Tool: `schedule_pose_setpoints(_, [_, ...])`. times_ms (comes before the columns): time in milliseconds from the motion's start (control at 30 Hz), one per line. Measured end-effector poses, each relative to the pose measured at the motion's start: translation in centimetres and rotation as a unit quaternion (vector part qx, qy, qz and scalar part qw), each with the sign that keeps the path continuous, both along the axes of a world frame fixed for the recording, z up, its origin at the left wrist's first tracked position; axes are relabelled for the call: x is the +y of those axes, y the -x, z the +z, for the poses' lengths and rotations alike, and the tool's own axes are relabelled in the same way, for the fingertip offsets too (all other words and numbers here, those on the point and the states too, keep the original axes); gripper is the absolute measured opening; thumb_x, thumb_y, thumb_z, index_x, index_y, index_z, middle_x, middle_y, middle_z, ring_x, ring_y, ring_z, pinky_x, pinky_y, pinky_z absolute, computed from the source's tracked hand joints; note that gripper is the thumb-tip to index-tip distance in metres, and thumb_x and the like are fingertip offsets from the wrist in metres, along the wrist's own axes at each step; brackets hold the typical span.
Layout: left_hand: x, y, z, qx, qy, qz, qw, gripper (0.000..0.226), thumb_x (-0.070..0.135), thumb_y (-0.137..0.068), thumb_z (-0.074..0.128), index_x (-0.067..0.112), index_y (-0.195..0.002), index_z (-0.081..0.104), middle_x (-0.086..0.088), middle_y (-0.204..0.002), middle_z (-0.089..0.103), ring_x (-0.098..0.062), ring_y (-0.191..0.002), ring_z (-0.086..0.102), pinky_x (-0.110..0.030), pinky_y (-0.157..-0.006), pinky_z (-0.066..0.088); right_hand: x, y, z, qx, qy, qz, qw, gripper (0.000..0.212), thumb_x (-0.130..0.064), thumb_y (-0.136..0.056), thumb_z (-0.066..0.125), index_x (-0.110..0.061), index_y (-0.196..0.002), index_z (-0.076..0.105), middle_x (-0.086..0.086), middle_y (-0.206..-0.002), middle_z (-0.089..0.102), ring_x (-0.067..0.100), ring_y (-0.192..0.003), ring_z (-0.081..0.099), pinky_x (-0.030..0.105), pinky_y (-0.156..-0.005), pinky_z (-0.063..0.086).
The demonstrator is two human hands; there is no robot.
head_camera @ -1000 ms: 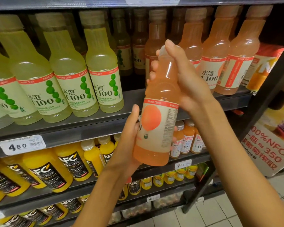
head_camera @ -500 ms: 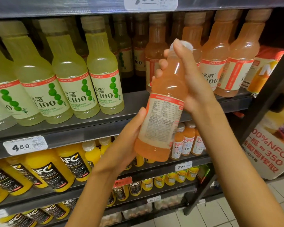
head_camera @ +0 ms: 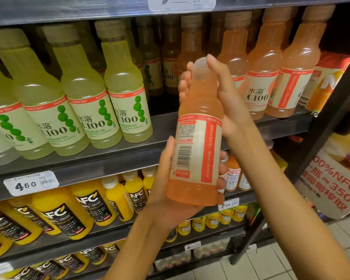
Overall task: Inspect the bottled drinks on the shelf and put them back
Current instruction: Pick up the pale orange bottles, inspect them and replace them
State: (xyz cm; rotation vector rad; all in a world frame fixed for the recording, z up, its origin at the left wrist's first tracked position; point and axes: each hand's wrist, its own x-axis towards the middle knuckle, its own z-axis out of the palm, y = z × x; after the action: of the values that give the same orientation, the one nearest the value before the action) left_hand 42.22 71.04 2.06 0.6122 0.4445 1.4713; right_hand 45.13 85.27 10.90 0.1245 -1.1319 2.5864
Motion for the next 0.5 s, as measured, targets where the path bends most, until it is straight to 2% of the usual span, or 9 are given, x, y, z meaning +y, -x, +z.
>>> schedule_pose_setpoints(100, [0.2,0.4,-0.5,-0.015,0.012,0.001,1.000,0.075,0.065,-0.085,0.048,-0.001,-0.117,0.061,-0.014,-0.098,0.066,-0.023,-0.078,0.066,-0.036,-0.074,0.055,-0.4,0.5,-0.2,0.003,-0.011,-0.005,1.000,0.020,-0.033,-0.092,0.047,-0.014,-0.097,0.052,-0.001,-0.074,0.057,0.010,-0.065,0.060,0.024,-0.067,0.053])
schedule_pose_setpoints(167, [-0.1,1.6,-0.6,0.087,0.026,0.066,0.994,0.071,0.064,-0.088,0.041,0.006,-0.123,0.062,-0.014,-0.108,0.068,-0.026,-0.085,0.069,-0.037,-0.079,0.055,-0.2,0.4,0.0,0.002,-0.046,-0.048,0.998,0.015,-0.028,-0.097,0.048,-0.013,-0.097,0.051,0.000,-0.073,0.056,0.011,-0.062,0.057,0.026,-0.066,0.053])
schedule_pose_setpoints(200, [-0.2,2.4,-0.5,0.161,0.035,0.115,0.980,0.069,0.065,-0.087,0.039,0.013,-0.127,0.061,-0.014,-0.115,0.068,-0.028,-0.093,0.069,-0.039,-0.084,0.055,0.0,0.3,0.1,0.000,-0.066,-0.076,0.995,0.013,-0.026,-0.098,0.050,-0.013,-0.097,0.051,0.001,-0.072,0.057,0.012,-0.062,0.058,0.027,-0.065,0.053])
schedule_pose_setpoints(267, [-0.4,3.4,0.2,0.268,0.041,0.176,0.946,0.072,0.071,-0.080,0.043,0.023,-0.132,0.056,-0.011,-0.123,0.065,-0.029,-0.108,0.065,-0.043,-0.093,0.051,0.1,0.1,0.3,-0.016,-0.110,-0.136,0.984,0.013,-0.025,-0.095,0.058,-0.015,-0.101,0.052,0.002,-0.072,0.061,0.013,-0.064,0.060,0.030,-0.064,0.053])
schedule_pose_setpoints(300, [-0.4,3.4,0.4,0.292,0.041,0.191,0.936,0.074,0.074,-0.076,0.048,0.025,-0.131,0.057,-0.011,-0.123,0.066,-0.028,-0.109,0.065,-0.043,-0.092,0.051,0.2,0.1,0.3,-0.029,-0.129,-0.159,0.978,0.016,-0.025,-0.093,0.061,-0.016,-0.104,0.053,0.002,-0.073,0.063,0.014,-0.065,0.062,0.032,-0.065,0.054])
schedule_pose_setpoints(400, [-0.3,2.5,0.4,0.292,0.042,0.205,0.933,0.070,0.076,-0.067,0.060,0.029,-0.118,0.066,-0.010,-0.110,0.070,-0.025,-0.094,0.069,-0.036,-0.078,0.055,0.1,0.3,0.5,-0.058,-0.165,-0.169,0.970,0.026,-0.028,-0.090,0.065,-0.016,-0.110,0.054,0.003,-0.076,0.066,0.016,-0.070,0.066,0.034,-0.066,0.053])
schedule_pose_setpoints(500, [-0.6,2.1,0.0,0.213,0.028,0.188,0.958,0.071,0.073,-0.068,0.063,0.024,-0.119,0.065,-0.010,-0.102,0.071,-0.023,-0.084,0.069,-0.033,-0.070,0.055,0.2,0.1,0.5,-0.060,-0.175,-0.126,0.975,0.022,-0.028,-0.092,0.061,-0.013,-0.107,0.057,0.005,-0.080,0.070,0.018,-0.074,0.069,0.033,-0.067,0.056])
